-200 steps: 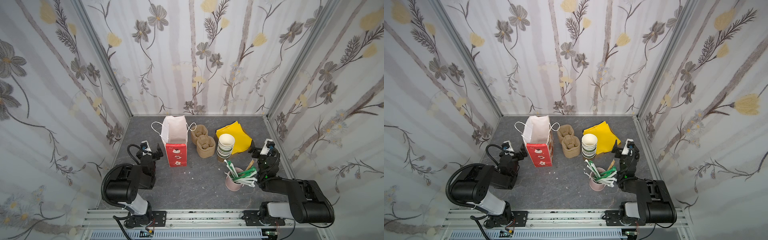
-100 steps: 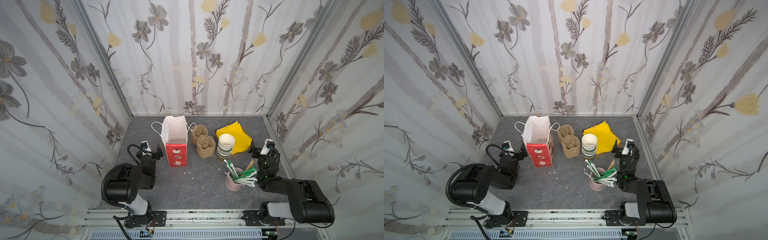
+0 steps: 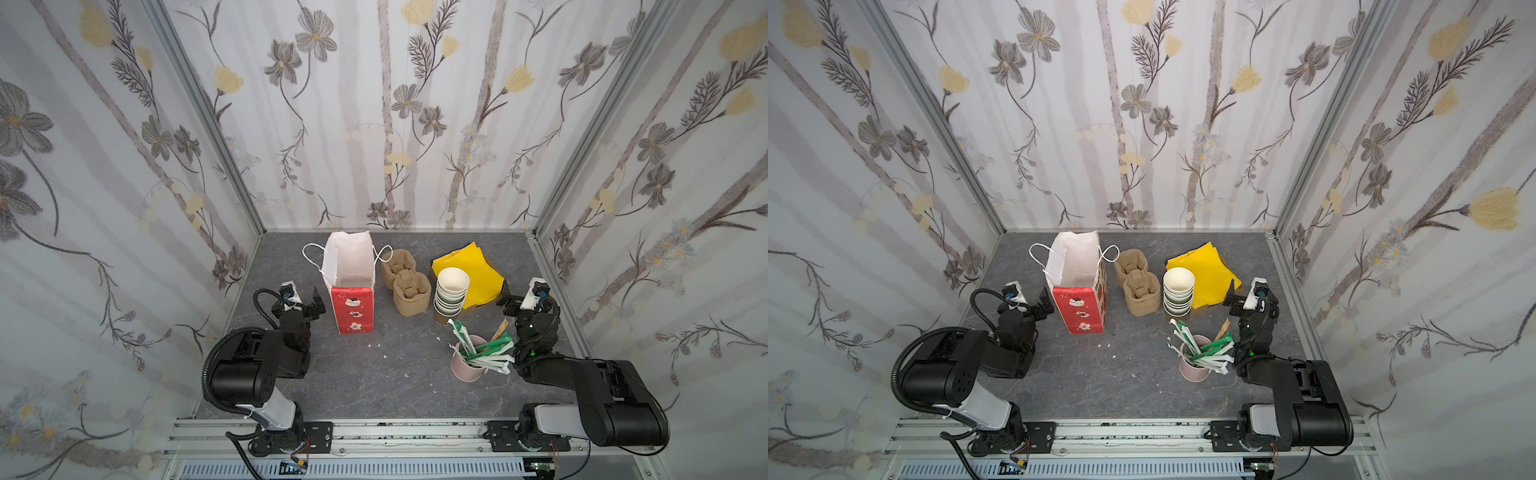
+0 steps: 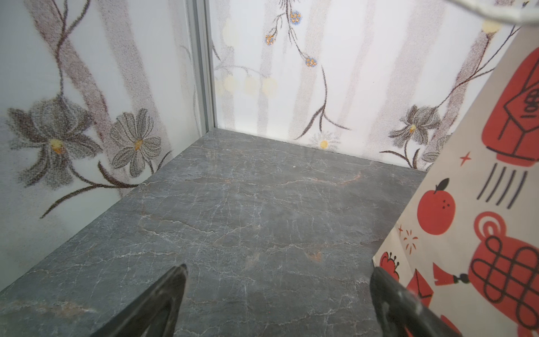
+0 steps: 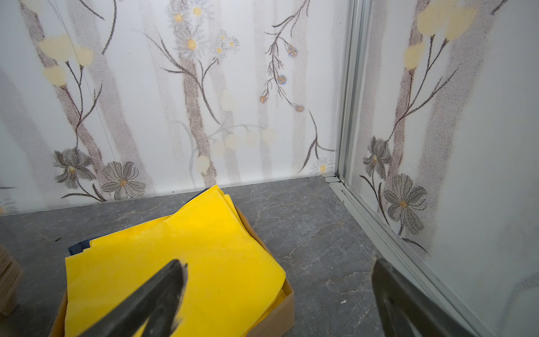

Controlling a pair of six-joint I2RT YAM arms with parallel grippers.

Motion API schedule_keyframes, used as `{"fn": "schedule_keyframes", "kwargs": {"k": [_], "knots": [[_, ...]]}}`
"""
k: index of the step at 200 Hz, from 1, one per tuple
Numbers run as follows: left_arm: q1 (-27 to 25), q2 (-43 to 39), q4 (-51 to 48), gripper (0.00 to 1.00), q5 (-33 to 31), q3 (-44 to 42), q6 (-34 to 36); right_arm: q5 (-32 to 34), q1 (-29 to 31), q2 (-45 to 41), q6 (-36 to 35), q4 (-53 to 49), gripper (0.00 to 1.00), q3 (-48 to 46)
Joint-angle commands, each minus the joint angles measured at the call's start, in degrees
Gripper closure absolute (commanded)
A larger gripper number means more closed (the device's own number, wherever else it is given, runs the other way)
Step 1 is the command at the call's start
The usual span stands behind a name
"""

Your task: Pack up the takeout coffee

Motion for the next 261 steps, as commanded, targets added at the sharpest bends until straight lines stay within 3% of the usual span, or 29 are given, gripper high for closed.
{"fn": "schedule_keyframes", "kwargs": {"k": [1,36,72,99,123,154,188,225,261], "knots": [[0.6,-0.4,2.2,0.0,2.2,0.0,-0.8,0.4,0.1,0.1,0.1,1.2,0.0,0.1],[0.7,-5.9,0.5,0.0,5.1,-1.3,0.3,6.3,0.0,-7.2,2.2,-1.5,0.0,-1.9],[0.7,-15.9,-3.4,0.0,0.3,-3.5,-1.4,11.1,-0.1,-19.1,3.1,-14.8,0.0,-0.4],[0.6,-25.8,-7.9,0.0,-4.4,-3.3,-3.9,14.9,-0.2,-28.6,8.1,-28.8,0.0,2.7],[0.7,-34.6,-20.2,0.0,-7.9,0.0,-6.8,16.5,-0.3,-35.3,15.6,-45.6,0.04,8.7],[0.7,-45.4,-34.6,0.0,-7.5,3.1,-11.8,10.1,-0.1,-40.1,25.9,-68.9,0.1,19.5],[0.7,-53.1,-47.4,0.0,-3.3,5.7,-19.0,-2.0,2.7,-37.0,29.2,-86.4,0.14,32.6],[0.6,-56.0,-62.8,0.0,2.3,10.8,-24.1,1.0,13.8,-29.0,29.5,-99.2,0.15,45.1],[0.6,-57.4,-67.6,0.0,8.4,12.4,-26.5,3.9,21.7,-18.1,27.1,-106.2,0.17,56.5]]}}
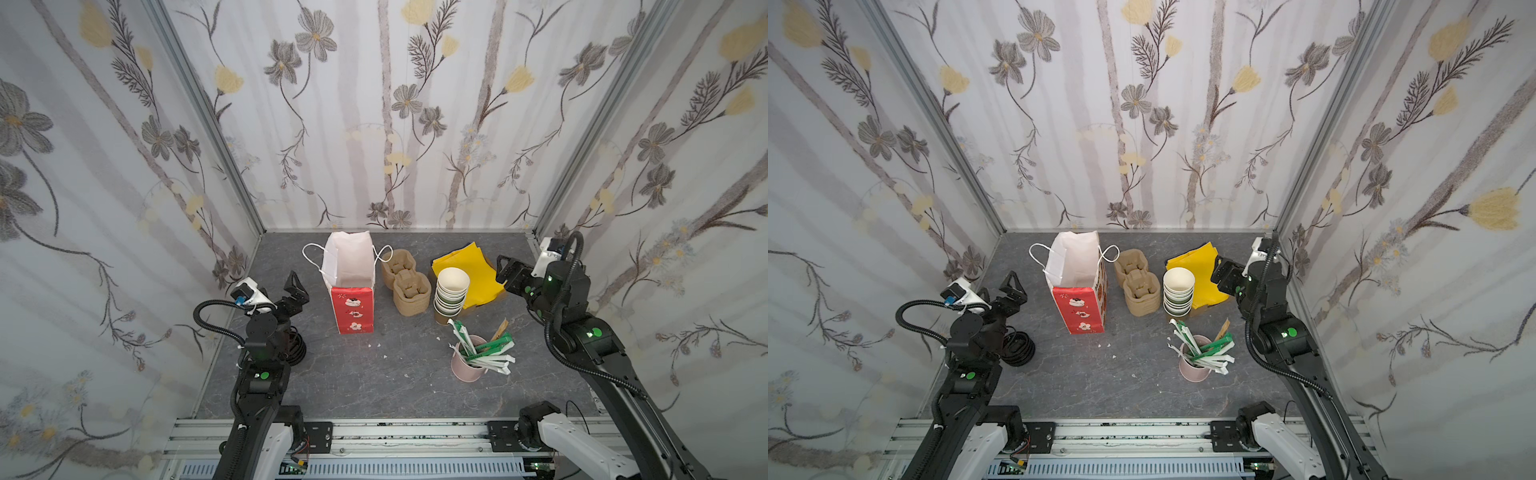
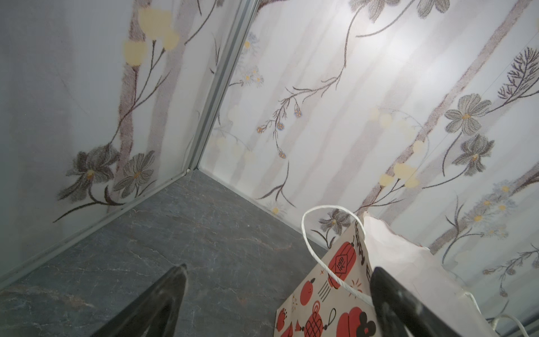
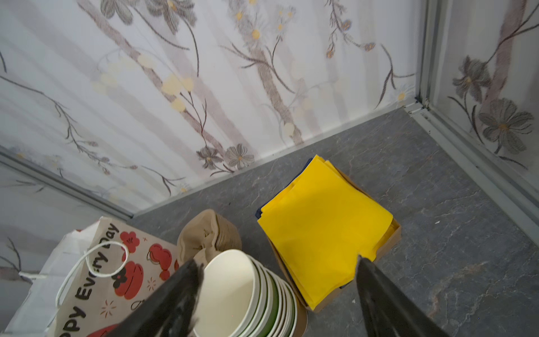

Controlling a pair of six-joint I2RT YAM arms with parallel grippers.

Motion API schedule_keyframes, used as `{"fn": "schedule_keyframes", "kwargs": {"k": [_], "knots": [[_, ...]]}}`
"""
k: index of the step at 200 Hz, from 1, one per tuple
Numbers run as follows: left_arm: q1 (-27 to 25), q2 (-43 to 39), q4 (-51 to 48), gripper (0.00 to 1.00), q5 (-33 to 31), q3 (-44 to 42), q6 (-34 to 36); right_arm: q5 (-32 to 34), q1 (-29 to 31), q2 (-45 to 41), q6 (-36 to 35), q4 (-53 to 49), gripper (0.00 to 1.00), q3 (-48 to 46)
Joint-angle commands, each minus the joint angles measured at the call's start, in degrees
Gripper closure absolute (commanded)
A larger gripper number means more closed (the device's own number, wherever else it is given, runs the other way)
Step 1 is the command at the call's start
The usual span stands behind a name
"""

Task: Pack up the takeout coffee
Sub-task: 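Grasp the top white-and-green cup with the right gripper while the left gripper rises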

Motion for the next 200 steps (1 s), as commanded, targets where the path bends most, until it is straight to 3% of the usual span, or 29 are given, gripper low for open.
{"fn": "schedule_keyframes", "kwargs": {"k": [1,46,86,160,200], "knots": [[0.0,-0.6,-6.5,0.0,5.2,1.1,-3.8,2.3,3.6,5.5,-0.9,-8.1,0.17,5.6],[0.0,-1.4,-8.8,0.0,6.8,1.4,-5.8,6.1,7.2,17.4,-1.3,-12.1,0.26,13.5],[0.0,-2.9,-9.6,0.0,5.9,-0.5,-6.9,9.0,8.8,23.8,-1.2,-14.1,0.42,16.6],[0.0,-3.2,-9.6,0.0,5.4,-1.4,-6.7,9.0,9.9,30.1,-0.5,-14.9,0.68,16.8],[0.0,-3.2,-9.7,0.0,5.4,-1.4,-6.7,8.0,10.4,31.5,-0.5,-15.0,0.72,16.8]]}}
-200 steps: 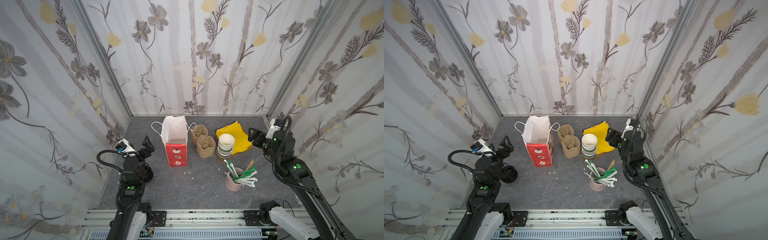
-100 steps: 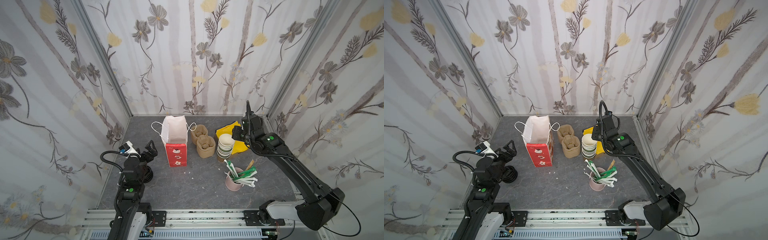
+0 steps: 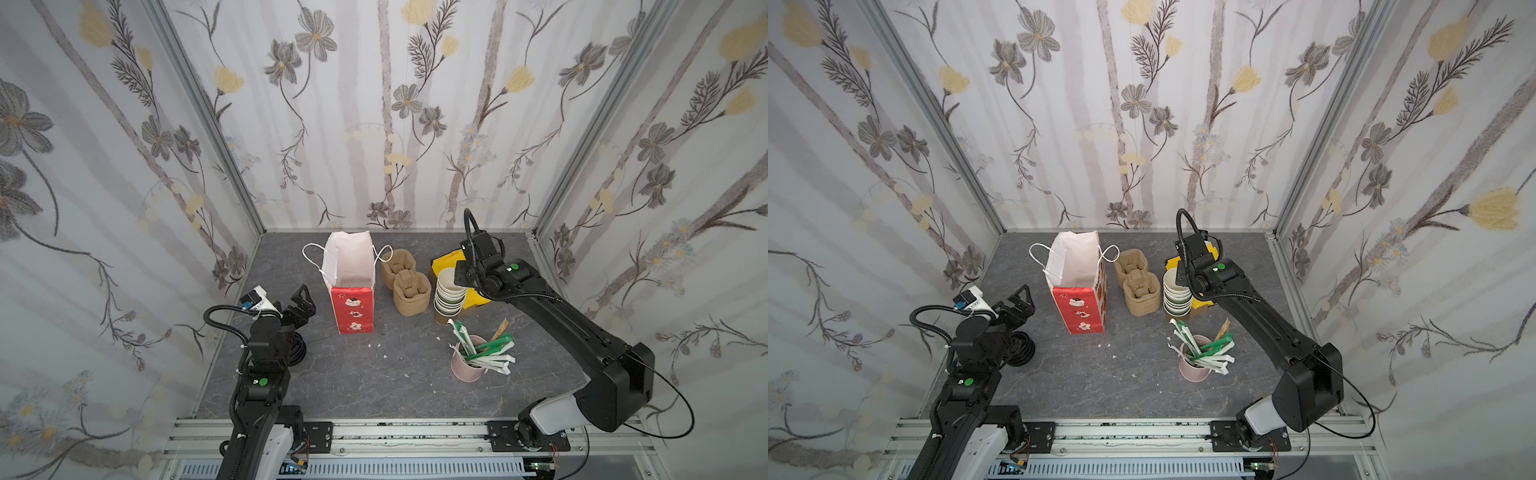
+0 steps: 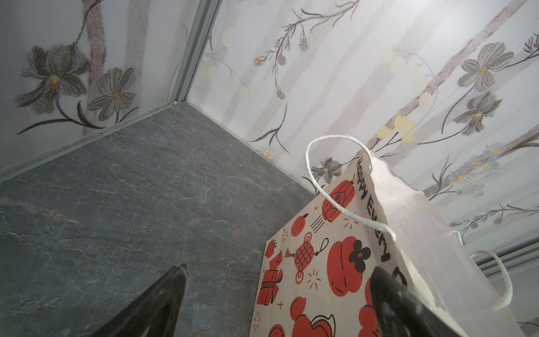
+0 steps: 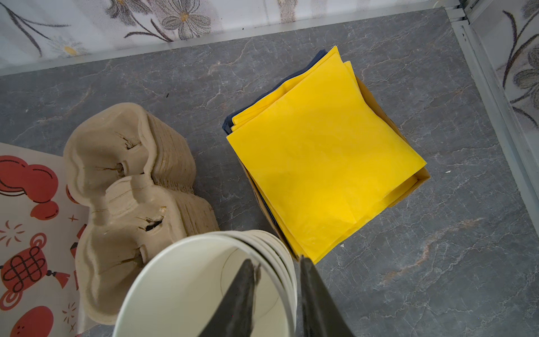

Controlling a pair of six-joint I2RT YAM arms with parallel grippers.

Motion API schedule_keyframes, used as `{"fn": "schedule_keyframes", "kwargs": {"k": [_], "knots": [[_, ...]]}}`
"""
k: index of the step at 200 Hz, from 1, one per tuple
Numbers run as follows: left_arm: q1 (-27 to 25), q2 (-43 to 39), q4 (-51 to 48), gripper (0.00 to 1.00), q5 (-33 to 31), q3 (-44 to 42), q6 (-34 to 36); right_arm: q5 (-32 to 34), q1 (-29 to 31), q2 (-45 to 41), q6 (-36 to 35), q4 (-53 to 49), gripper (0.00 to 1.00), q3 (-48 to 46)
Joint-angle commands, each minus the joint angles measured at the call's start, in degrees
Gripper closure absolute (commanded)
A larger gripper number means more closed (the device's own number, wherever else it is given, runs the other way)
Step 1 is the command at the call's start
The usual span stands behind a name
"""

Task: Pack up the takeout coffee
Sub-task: 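Grasp the top white-and-green cup with the right gripper while the left gripper rises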

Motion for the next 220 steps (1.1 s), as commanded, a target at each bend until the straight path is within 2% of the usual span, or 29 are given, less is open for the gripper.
{"fn": "schedule_keyframes", "kwargs": {"k": [1,27,87,144,220], "knots": [[0.0,0.0,0.9,0.0,-0.9,0.0,-0.4,0.1,0.3,0.8,0.6,0.3,0.72,0.3],[0.0,-0.1,0.9,0.0,-0.8,0.0,-0.5,0.3,0.4,1.0,0.8,-0.1,0.83,0.3],[0.0,-0.1,0.9,0.0,-0.7,0.3,-0.7,1.1,0.5,0.2,0.9,-0.8,0.94,0.1],[0.0,-0.3,0.9,0.0,-0.6,0.5,-0.7,0.5,0.8,-1.9,0.7,-0.7,1.0,0.7],[0.0,-0.3,0.8,0.0,-0.2,1.2,-1.0,1.3,0.8,-6.0,0.9,0.2,1.0,0.4]]}}
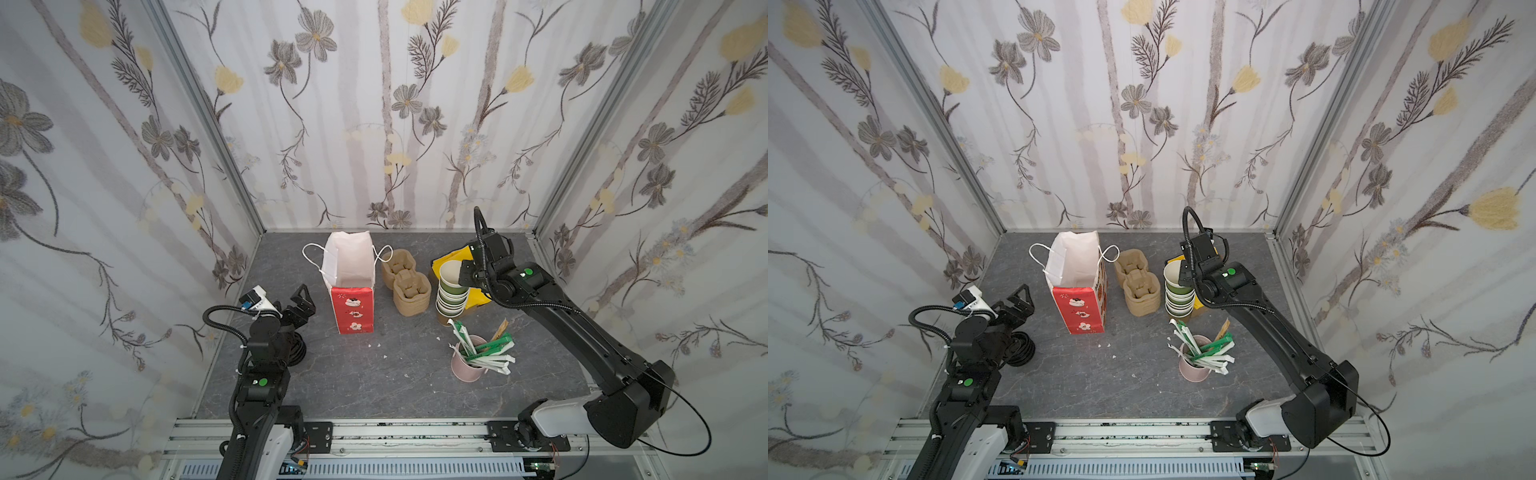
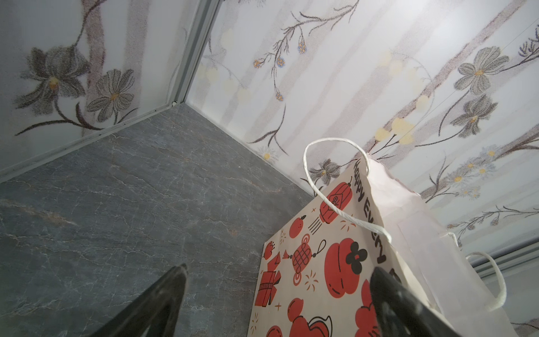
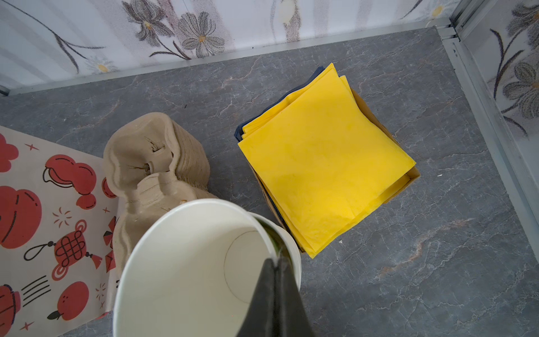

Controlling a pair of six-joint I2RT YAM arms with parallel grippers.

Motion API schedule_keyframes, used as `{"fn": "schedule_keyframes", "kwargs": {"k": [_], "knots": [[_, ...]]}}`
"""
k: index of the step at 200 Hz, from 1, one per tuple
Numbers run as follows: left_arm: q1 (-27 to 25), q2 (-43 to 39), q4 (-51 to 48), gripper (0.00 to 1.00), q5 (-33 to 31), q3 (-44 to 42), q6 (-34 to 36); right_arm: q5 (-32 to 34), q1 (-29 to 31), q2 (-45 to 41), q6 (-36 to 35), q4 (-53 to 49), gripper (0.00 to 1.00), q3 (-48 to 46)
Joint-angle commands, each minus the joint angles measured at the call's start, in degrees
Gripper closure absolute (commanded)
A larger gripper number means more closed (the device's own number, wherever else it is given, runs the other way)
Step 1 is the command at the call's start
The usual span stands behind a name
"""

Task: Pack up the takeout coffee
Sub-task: 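Grasp the top white-and-green cup with the right gripper while the left gripper rises, then set the white paper cup upright on the table nearer the robot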

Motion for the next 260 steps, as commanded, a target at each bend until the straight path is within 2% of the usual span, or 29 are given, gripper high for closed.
{"fn": "schedule_keyframes", "kwargs": {"k": [1,100,147,177,195,231,260], "knots": [[0.0,-0.1,0.8,0.0,-0.3,0.9,-0.8,1.3,0.1,-0.8,0.9,2.2,1.0,0.1],[0.0,-0.6,-0.8,0.0,-0.2,0.9,-2.3,2.5,0.1,-11.2,0.8,6.2,1.0,0.2],[0.1,-2.8,-4.4,0.0,-0.9,-0.1,-4.5,0.2,4.5,-18.3,-1.8,8.9,1.0,1.4],[0.1,-4.0,-5.9,0.0,-0.4,-1.1,-6.2,-0.3,11.7,-20.1,-4.3,10.3,1.0,1.2],[0.1,-4.4,-6.2,0.0,0.3,-1.5,-7.3,1.5,18.3,-20.3,-6.2,11.3,1.0,-0.8],[0.1,-4.5,-6.7,0.0,0.5,-1.7,-8.3,3.9,31.4,-19.3,-10.5,20.6,1.0,-10.2],[0.1,-4.9,-7.6,0.0,-0.2,-1.8,-8.5,4.0,40.9,-14.0,-13.3,28.2,1.0,-14.9]]}}
